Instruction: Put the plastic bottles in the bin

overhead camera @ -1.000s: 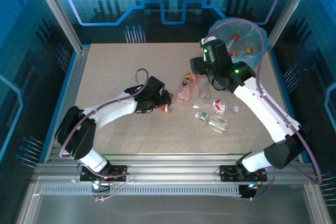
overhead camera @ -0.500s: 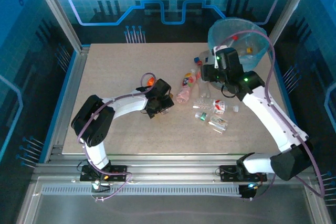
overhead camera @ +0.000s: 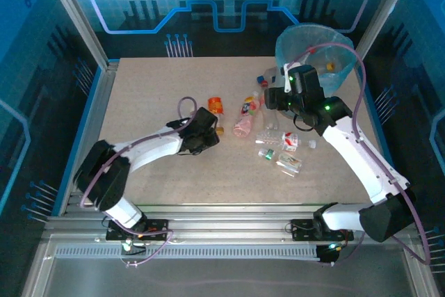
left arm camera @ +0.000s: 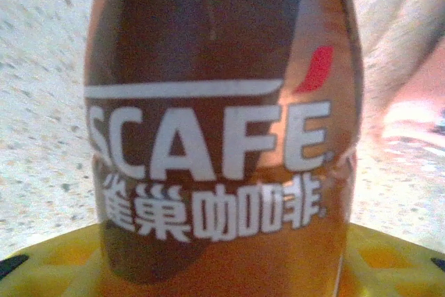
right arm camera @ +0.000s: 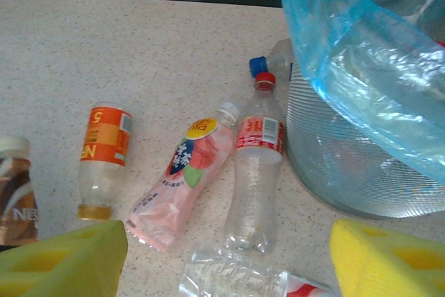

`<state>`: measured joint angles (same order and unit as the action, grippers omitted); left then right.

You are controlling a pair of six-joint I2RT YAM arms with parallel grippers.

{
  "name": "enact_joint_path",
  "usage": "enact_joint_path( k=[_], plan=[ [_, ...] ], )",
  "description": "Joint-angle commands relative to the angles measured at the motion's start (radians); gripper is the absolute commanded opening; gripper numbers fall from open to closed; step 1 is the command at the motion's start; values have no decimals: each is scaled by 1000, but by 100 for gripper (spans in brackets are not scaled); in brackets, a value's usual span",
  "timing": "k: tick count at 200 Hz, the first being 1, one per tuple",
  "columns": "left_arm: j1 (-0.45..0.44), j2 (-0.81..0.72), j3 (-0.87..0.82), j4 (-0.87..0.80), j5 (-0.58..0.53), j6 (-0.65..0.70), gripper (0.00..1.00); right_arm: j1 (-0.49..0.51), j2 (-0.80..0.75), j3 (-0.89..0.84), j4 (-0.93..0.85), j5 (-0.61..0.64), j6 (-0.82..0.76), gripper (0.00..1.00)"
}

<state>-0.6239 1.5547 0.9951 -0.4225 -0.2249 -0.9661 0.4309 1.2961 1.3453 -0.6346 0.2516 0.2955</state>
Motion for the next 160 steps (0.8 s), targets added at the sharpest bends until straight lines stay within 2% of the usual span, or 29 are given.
enact_joint_path(
  k=[1, 27, 48, 65, 80, 101, 130, 160],
  plan=[
    [-17, -141, -37, -35, -122, 133, 58, 3, -17, 37, 13, -155, -26, 77],
    [-59, -320, -71, 16, -145, 403, 62, 2, -44, 35, 69, -441, -72, 77],
    [-123, -491, -151, 160, -131, 629, 62, 9, -74, 1, 177, -652, -51, 76],
    [-156, -618, -218, 278, -111, 748, 65, 27, -69, 13, 215, -768, -47, 75],
    [-166, -700, -256, 331, -47, 831, 61, 55, -53, 42, 207, -809, -57, 76],
    [-171, -767, -258, 304, 28, 904, 60, 108, -28, 90, 189, -861, -77, 76],
    [-174, -844, -280, 321, 110, 931, 56, 174, 9, 151, 170, -848, -83, 77],
    [-175, -888, -293, 328, 161, 951, 52, 218, 47, 182, 215, -897, -44, 76]
  ],
)
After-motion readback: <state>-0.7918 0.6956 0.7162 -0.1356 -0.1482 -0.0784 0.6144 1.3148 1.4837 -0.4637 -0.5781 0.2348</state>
